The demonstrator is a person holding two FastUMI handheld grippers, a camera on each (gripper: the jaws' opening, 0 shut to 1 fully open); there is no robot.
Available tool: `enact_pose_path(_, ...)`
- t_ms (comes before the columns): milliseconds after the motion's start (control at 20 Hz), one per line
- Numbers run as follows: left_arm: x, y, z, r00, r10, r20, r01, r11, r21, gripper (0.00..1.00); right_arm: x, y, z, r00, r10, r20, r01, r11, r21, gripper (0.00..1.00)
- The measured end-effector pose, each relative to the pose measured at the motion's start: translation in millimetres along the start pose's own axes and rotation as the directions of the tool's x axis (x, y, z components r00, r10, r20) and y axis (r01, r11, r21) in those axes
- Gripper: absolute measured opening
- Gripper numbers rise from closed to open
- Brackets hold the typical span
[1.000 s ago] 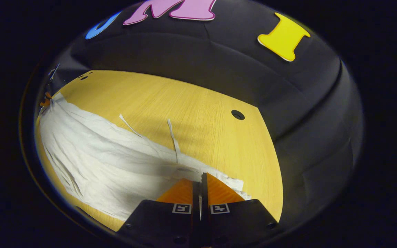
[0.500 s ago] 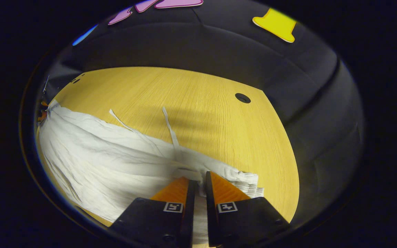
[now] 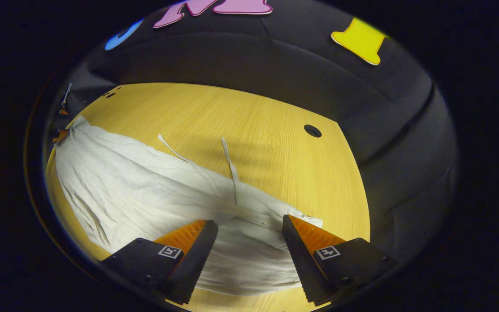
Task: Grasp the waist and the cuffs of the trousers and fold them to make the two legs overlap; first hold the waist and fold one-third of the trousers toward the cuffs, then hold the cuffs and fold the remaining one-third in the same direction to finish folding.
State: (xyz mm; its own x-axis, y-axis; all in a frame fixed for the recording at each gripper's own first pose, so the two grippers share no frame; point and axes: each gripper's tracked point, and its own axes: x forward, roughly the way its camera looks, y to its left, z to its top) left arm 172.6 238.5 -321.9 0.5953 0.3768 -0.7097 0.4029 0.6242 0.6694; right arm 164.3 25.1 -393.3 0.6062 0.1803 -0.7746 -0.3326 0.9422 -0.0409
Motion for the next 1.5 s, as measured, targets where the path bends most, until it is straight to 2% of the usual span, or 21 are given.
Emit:
enact_pose_path(250,-37,-6,-14,0.999,0.0,0.05,0.0,1.0,0.004,0.97,-42,-19,8,0.997,-0.042,0.072,0.039,0.998,0.052,0.96)
enact_pose_path(400,-56,-13,-27,0.997,0.008,0.071,-0.002,0.996,-0.088,0.97,-68,-26,4,0.995,-0.052,0.09,0.034,0.982,0.187,0.95)
enact_pose_path(500,-69,-18,-33,0.997,0.024,0.076,-0.008,0.98,-0.2,0.97,-81,-27,-6,0.994,-0.061,0.087,0.03,0.946,0.324,0.95)
enact_pose_path(600,-79,-24,-37,0.996,0.027,0.086,0.002,0.946,-0.325,0.97,-87,-28,-21,0.995,-0.072,0.073,0.03,0.887,0.46,0.95)
enact_pose_path(700,-85,-33,-37,0.995,0.02,0.102,0.027,0.896,-0.444,0.97,-91,-24,-33,0.995,-0.077,0.068,0.023,0.811,0.585,0.94)
enact_pose_path(800,-92,-44,-37,0.993,0.008,0.121,0.061,0.831,-0.553,0.97,-89,-19,-48,0.996,-0.07,0.047,0.019,0.727,0.686,0.95)
enact_pose_path(900,-95,-54,-38,0.991,-0.011,0.134,0.096,0.754,-0.65,0.98,-84,-20,-63,0.998,-0.065,0.024,0.026,0.67,0.742,0.95)
enact_pose_path(1000,-99,-60,-39,0.99,-0.02,0.141,0.118,0.674,-0.73,0.97,-76,-25,-75,0.996,-0.091,-0.004,0.059,0.614,0.787,0.95)
enact_pose_path(1100,-102,-65,-40,0.989,-0.026,0.147,0.134,0.591,-0.796,0.98,-68,-32,-78,0.995,-0.1,-0.008,0.062,0.546,0.836,0.95)
enact_pose_path(1150,-104,-67,-40,0.988,-0.032,0.15,0.143,0.55,-0.823,0.98,-62,-35,-83,0.995,-0.101,-0.015,0.066,0.528,0.847,0.95)
enact_pose_path(1250,-108,-73,-43,0.987,-0.045,0.151,0.154,0.48,-0.864,0.98,-48,-42,-91,0.994,-0.106,-0.038,0.088,0.524,0.847,0.95)
enact_pose_path(1350,-109,-80,-50,0.989,-0.065,0.136,0.151,0.449,-0.881,0.97,-37,-43,-87,0.995,-0.098,-0.033,0.077,0.492,0.867,0.95)
enact_pose_path(1400,-111,-81,-53,0.989,-0.07,0.129,0.147,0.443,-0.884,0.92,-31,-49,-79,0.994,-0.112,-0.016,0.067,0.467,0.882,0.95)
enact_pose_path(1500,-111,-85,-53,0.989,-0.082,0.127,0.15,0.423,-0.894,0.95,-24,-54,-72,0.993,-0.115,-0.013,0.06,0.415,0.908,0.93)
